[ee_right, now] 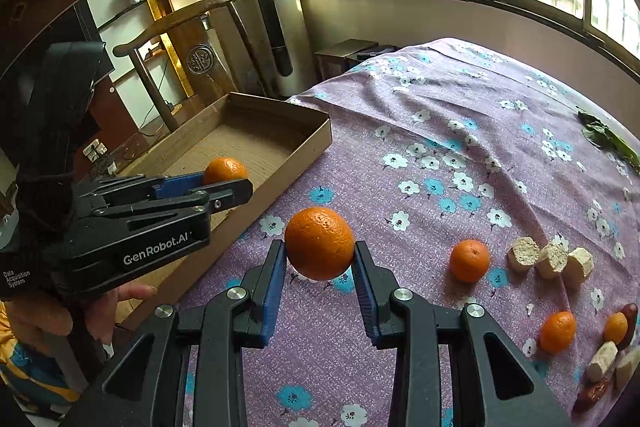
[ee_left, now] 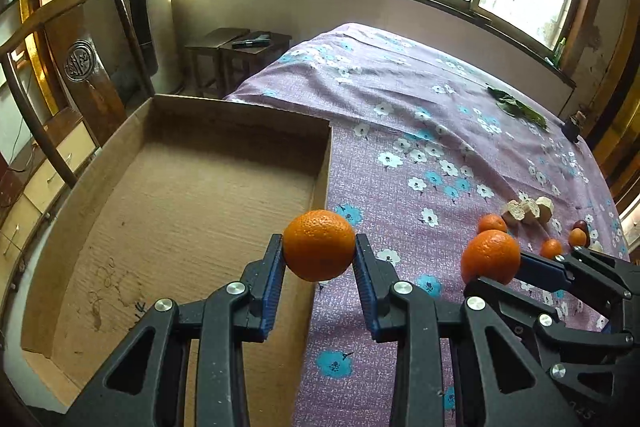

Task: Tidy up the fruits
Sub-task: 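Carry both held oranges into the cardboard tray and open both grippers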

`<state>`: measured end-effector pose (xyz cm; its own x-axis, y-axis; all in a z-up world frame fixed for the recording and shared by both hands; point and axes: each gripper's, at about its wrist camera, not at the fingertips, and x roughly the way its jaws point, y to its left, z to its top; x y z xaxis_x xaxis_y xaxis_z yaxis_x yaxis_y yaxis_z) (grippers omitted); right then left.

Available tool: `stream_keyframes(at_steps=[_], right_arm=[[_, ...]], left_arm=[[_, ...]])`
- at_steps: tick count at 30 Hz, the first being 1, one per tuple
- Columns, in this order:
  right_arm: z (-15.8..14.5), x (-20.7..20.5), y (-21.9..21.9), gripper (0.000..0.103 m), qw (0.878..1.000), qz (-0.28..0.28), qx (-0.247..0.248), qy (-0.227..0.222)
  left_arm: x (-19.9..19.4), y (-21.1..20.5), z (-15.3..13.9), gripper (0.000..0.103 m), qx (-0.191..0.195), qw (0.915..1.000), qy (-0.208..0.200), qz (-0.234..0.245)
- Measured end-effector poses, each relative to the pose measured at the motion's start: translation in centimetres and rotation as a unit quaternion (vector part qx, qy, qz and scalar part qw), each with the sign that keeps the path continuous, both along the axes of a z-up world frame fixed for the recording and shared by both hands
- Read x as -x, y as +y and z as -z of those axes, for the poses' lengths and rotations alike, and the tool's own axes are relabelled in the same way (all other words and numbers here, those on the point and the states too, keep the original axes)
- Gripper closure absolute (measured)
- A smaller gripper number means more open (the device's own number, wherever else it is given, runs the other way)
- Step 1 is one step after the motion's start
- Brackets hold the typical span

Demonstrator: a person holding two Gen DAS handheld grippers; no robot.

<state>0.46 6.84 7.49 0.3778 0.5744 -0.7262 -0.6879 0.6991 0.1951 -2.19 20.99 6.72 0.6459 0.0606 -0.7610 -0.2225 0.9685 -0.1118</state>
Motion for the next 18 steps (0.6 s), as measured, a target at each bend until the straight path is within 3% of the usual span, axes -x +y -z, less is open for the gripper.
stream_keyframes(at_steps=[2,6,14,18], right_arm=[[0.1,-0.4,0.1,0.066,1.0,0.001,-0.001,0.002],[0.1,-0.9,0.2,0.066,1.0,0.002,-0.003,0.005],[0.0,-1.2,0.0,0.066,1.0,0.004,0.0,0.003],[-0.2,-1.7,-0.3,0.066,1.0,0.011,-0.001,0.003]], left_arm=[[0.2,-0.1,-0.1,0.07,0.013,0.9998,-0.004,0.012],[0.7,0.4,-1.0,0.07,-0.027,0.9989,-0.035,-0.014],[-0.6,1.1,1.6,0.07,0.058,0.9981,-0.009,0.018],[0.2,-1.1,1.3,0.07,0.061,0.9952,-0.02,0.074]])
